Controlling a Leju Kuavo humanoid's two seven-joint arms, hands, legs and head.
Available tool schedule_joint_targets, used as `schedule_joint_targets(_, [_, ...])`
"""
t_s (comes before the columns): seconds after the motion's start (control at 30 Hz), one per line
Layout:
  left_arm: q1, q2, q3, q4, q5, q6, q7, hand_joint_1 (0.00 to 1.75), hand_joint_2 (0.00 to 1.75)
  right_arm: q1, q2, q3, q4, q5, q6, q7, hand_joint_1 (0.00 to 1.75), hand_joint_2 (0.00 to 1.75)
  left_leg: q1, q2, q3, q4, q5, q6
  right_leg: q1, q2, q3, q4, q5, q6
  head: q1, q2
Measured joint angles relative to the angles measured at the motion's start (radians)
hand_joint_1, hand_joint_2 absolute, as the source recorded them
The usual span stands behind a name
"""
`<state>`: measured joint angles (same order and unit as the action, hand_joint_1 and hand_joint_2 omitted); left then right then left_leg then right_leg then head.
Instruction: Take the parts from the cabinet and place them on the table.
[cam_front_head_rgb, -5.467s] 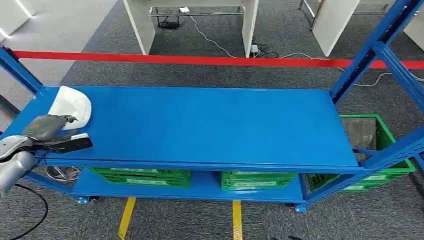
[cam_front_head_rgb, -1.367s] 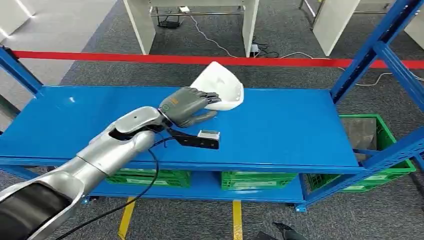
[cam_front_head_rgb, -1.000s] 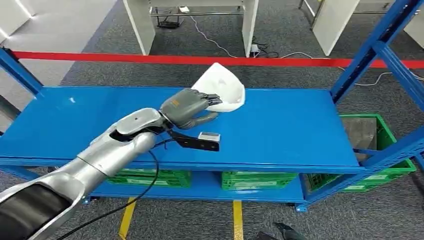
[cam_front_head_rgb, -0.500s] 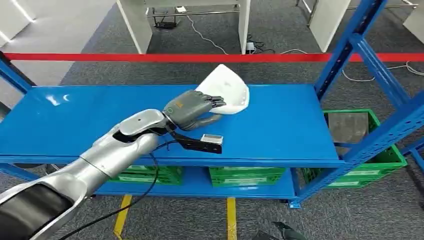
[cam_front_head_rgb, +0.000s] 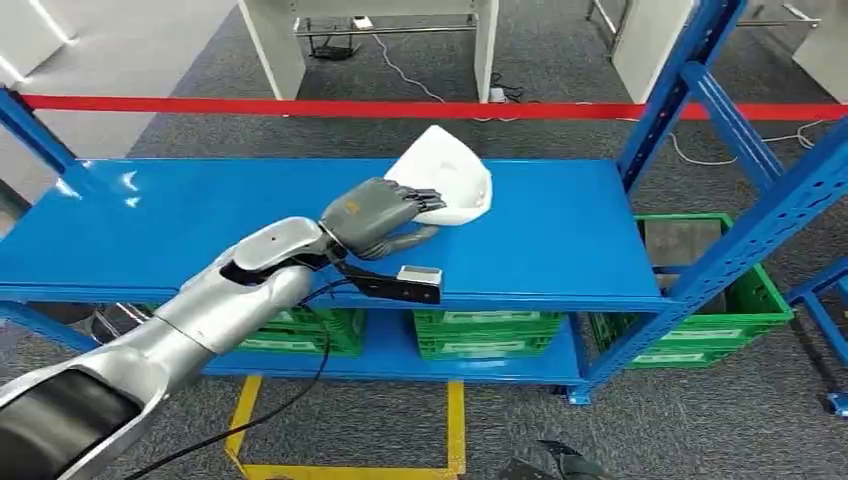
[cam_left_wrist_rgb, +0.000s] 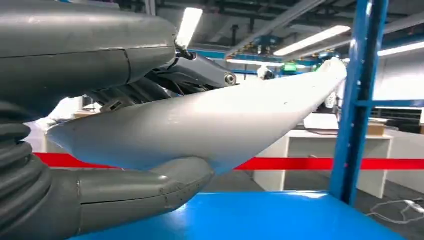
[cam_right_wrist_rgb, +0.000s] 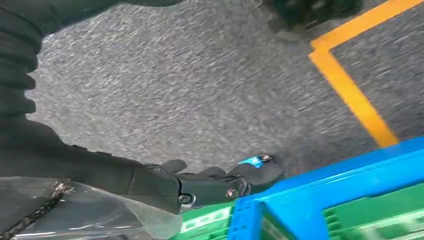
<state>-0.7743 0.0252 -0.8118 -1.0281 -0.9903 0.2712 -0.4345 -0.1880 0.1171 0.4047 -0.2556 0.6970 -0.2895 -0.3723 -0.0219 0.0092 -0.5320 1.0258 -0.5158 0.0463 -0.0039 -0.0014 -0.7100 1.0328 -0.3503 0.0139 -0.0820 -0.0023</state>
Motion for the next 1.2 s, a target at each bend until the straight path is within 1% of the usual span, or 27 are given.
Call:
schedule_joint_targets(0.03, [0.0,0.0,0.0,0.0,0.001,0.0,0.0,1.75,1.75,0.0,0.0,0.0,0.0,0.0,0.0,0.0,0.0,1.75,0.015,0.002,0.002,-0.023,0.026,-0.01,-0.001,0.001,-0.011,0.002,-0.001,0.004,0.0,0.0])
schedule_joint_targets(0.07, [0.0,-0.001,0.0,0.0,0.002,-0.002,0.0,1.75,1.75,0.0,-0.002,0.0,0.0,0.0,0.0,0.0,0.0,1.75,0.013,0.001,-0.007,-0.033,0.04,-0.008,0.002,0.003,-0.027,0.022,-0.046,0.011,0.003,0.0])
schedule_joint_targets(0.13, [-0.001,-0.002,-0.001,0.0,0.003,-0.002,0.0,1.75,1.75,-0.001,-0.003,0.0,0.0,0.0,0.0,0.0,0.0,1.75,0.014,0.002,-0.03,-0.033,0.061,-0.004,-0.001,0.002,-0.061,0.156,-0.156,0.021,0.007,0.0])
schedule_joint_targets(0.17, [0.002,-0.002,-0.001,0.0,0.003,-0.003,0.0,1.75,1.75,-0.001,-0.004,0.0,0.0,0.0,0.0,0.0,0.0,1.75,0.014,0.003,-0.041,-0.032,0.069,-0.005,-0.002,0.002,-0.077,0.223,-0.19,0.025,0.005,0.0])
schedule_joint_targets(0.2, [0.004,-0.002,-0.003,0.0,0.003,-0.003,0.0,1.75,1.75,0.0,-0.004,0.0,0.0,0.0,0.0,0.0,0.0,1.75,0.014,0.004,-0.054,-0.031,0.078,-0.006,-0.003,0.002,-0.087,0.283,-0.208,0.029,0.007,0.0])
schedule_joint_targets(0.23, [0.006,-0.002,-0.004,0.0,0.003,-0.003,0.0,1.75,1.75,0.001,-0.004,0.0,0.0,0.0,0.0,0.0,0.0,1.75,0.014,0.004,-0.065,-0.03,0.086,-0.007,-0.004,0.001,-0.075,0.289,-0.199,0.031,0.007,0.0])
schedule_joint_targets(0.27, [0.008,-0.001,-0.004,0.0,0.003,-0.003,0.0,1.75,1.75,0.001,-0.004,0.0,0.0,0.0,0.0,0.0,0.0,1.75,0.014,0.004,-0.074,-0.03,0.093,-0.01,-0.006,0.001,-0.036,0.252,-0.177,0.032,0.006,0.0])
schedule_joint_targets(0.33, [0.007,-0.001,-0.004,0.0,0.003,-0.003,0.0,1.75,1.75,-0.001,-0.005,0.0,0.0,0.0,0.0,0.0,0.0,1.75,0.015,0.004,-0.088,-0.025,0.102,-0.016,-0.008,-0.001,0.094,0.075,-0.132,0.03,0.006,0.0])
schedule_joint_targets(0.37, [0.007,-0.001,-0.004,0.0,0.003,-0.003,0.0,1.75,1.75,-0.004,-0.005,0.0,0.0,0.0,0.0,0.0,0.0,1.75,0.014,0.004,-0.092,-0.021,0.105,-0.02,-0.008,-0.001,0.139,-0.008,-0.158,0.025,0.006,0.0])
schedule_joint_targets(0.4, [0.006,0.0,-0.003,0.0,0.003,-0.003,0.0,1.75,1.75,-0.005,-0.005,0.0,0.0,0.001,0.0,0.0,0.0,1.75,0.01,0.004,-0.099,-0.021,0.109,-0.025,-0.003,0.001,0.163,-0.017,-0.151,0.013,0.004,0.0])
schedule_joint_targets(0.5, [0.007,-0.001,-0.005,0.0,0.005,-0.003,0.0,1.75,1.75,-0.003,-0.005,0.0,-0.001,0.004,0.002,0.0,0.0,1.75,0.011,0.004,-0.101,-0.02,0.124,-0.04,-0.001,0.002,0.153,-0.02,-0.146,-0.004,0.006,0.0])
schedule_joint_targets(0.53, [0.007,0.0,-0.005,0.0,0.005,-0.003,0.0,1.75,1.75,-0.003,-0.004,0.0,-0.001,0.005,0.002,0.0,0.0,1.75,0.01,0.003,-0.105,-0.016,0.121,-0.044,-0.01,0.0,0.153,-0.03,-0.136,-0.017,0.006,0.0])
schedule_joint_targets(0.57, [0.006,0.001,-0.005,0.0,0.005,-0.003,0.0,1.75,1.75,-0.004,-0.005,0.0,-0.001,0.005,0.002,0.0,0.0,1.75,0.012,-0.002,-0.112,0.001,0.094,-0.053,-0.01,-0.002,0.148,-0.03,-0.13,-0.024,0.005,0.0])
schedule_joint_targets(0.6, [0.006,0.003,-0.004,0.0,0.006,-0.003,0.0,1.75,1.75,-0.006,-0.006,-0.001,-0.001,0.005,0.002,0.0,0.0,1.75,0.015,-0.003,-0.131,0.06,0.042,-0.061,-0.01,-0.002,0.141,-0.03,-0.124,-0.031,0.004,0.0])
schedule_joint_targets(0.67, [0.009,0.005,-0.005,0.0,0.006,-0.003,0.0,1.75,1.75,-0.004,-0.006,-0.001,-0.001,0.005,0.003,0.0,0.0,1.75,0.022,-0.003,-0.186,0.225,-0.049,-0.071,-0.01,-0.002,0.125,-0.029,-0.113,-0.031,0.005,0.0])
schedule_joint_targets(0.7, [0.011,0.005,-0.006,0.0,0.006,-0.003,0.0,1.75,1.75,-0.003,-0.006,-0.001,-0.001,0.005,0.003,0.0,0.0,1.75,0.025,-0.003,-0.203,0.285,-0.073,-0.074,-0.011,-0.002,0.117,-0.028,-0.108,-0.029,0.004,0.0])
schedule_joint_targets(0.73, [0.013,0.006,-0.006,0.0,0.006,-0.003,0.0,1.75,1.75,-0.002,-0.006,-0.001,-0.001,0.005,0.005,0.0,0.0,1.75,0.028,-0.003,-0.198,0.298,-0.072,-0.076,-0.011,-0.002,0.11,-0.027,-0.104,-0.027,0.004,0.0])
schedule_joint_targets(0.77, [0.014,0.006,-0.006,0.0,0.006,-0.003,0.0,1.75,1.75,-0.001,-0.006,-0.001,-0.001,0.005,0.005,0.0,0.0,1.75,0.031,-0.003,-0.169,0.265,-0.048,-0.077,-0.012,-0.002,0.103,-0.025,-0.099,-0.024,0.004,0.0])
schedule_joint_targets(0.83, [0.013,0.007,-0.006,0.0,0.006,-0.003,0.0,1.75,1.75,-0.002,-0.006,-0.002,-0.001,0.005,0.005,0.0,0.0,1.75,0.034,-0.003,-0.068,0.101,0.022,-0.076,-0.014,-0.001,0.097,-0.021,-0.094,-0.017,0.004,0.0])
schedule_joint_targets(0.87, [0.013,0.007,-0.006,0.0,0.006,-0.003,0.0,1.75,1.75,-0.003,-0.006,-0.002,-0.001,0.005,0.005,0.0,0.0,1.75,0.035,-0.004,-0.017,0.011,0.037,-0.074,-0.015,-0.001,0.095,-0.02,-0.092,-0.013,0.004,0.0])
schedule_joint_targets(0.9, [0.012,0.007,-0.006,0.0,0.006,-0.003,0.0,1.75,1.75,-0.004,-0.006,-0.002,-0.001,0.006,0.005,0.0,0.0,1.75,0.028,-0.008,0.002,-0.015,0.024,-0.071,-0.012,-0.001,0.087,-0.019,-0.086,-0.005,0.005,0.0])
schedule_joint_targets(1.0, [0.013,0.008,-0.006,0.0,0.006,-0.003,0.0,1.75,1.75,-0.003,-0.006,-0.003,-0.001,0.007,0.006,0.0,0.0,1.75,0.022,-0.01,-0.015,-0.016,0.032,-0.054,-0.016,-0.001,0.083,-0.024,-0.07,0.019,0.006,0.0])
schedule_joint_targets(1.03, [0.012,0.008,-0.006,0.0,0.006,-0.003,0.0,1.75,1.75,-0.003,-0.006,-0.003,-0.001,0.007,0.006,0.0,0.0,1.75,0.024,-0.009,-0.017,-0.027,0.042,-0.039,-0.014,-0.001,0.081,-0.026,-0.066,0.027,0.005,0.0])
schedule_joint_targets(1.07, [0.012,0.006,-0.006,0.0,0.006,-0.003,0.0,1.75,1.75,-0.003,-0.006,-0.004,-0.001,0.007,0.006,0.0,0.0,1.75,0.027,-0.004,-0.019,-0.032,0.051,-0.027,-0.017,-0.001,0.062,-0.013,-0.09,0.029,0.007,0.0])
schedule_joint_targets(1.1, [0.011,0.006,-0.006,0.0,0.006,-0.003,0.0,1.75,1.75,-0.003,-0.006,-0.005,-0.002,0.007,0.006,0.0,0.0,1.75,0.028,-0.005,-0.025,-0.033,0.056,-0.019,-0.016,0.0,0.045,0.034,-0.129,0.03,0.009,0.0])
schedule_joint_targets(1.17, [0.012,0.006,-0.006,0.0,0.006,-0.003,0.0,1.75,1.75,-0.003,-0.006,-0.005,-0.001,0.006,0.006,0.0,0.0,1.75,0.024,-0.004,-0.041,-0.032,0.068,-0.012,-0.016,0.0,-0.018,0.201,-0.215,0.034,0.009,0.0])
schedule_joint_targets(1.2, [0.013,0.006,-0.006,0.0,0.006,-0.003,0.0,1.75,1.75,-0.002,-0.006,-0.006,-0.001,0.006,0.006,0.0,0.0,1.75,0.021,-0.004,-0.049,-0.031,0.073,-0.011,-0.015,0.0,-0.043,0.268,-0.241,0.035,0.01,0.0])
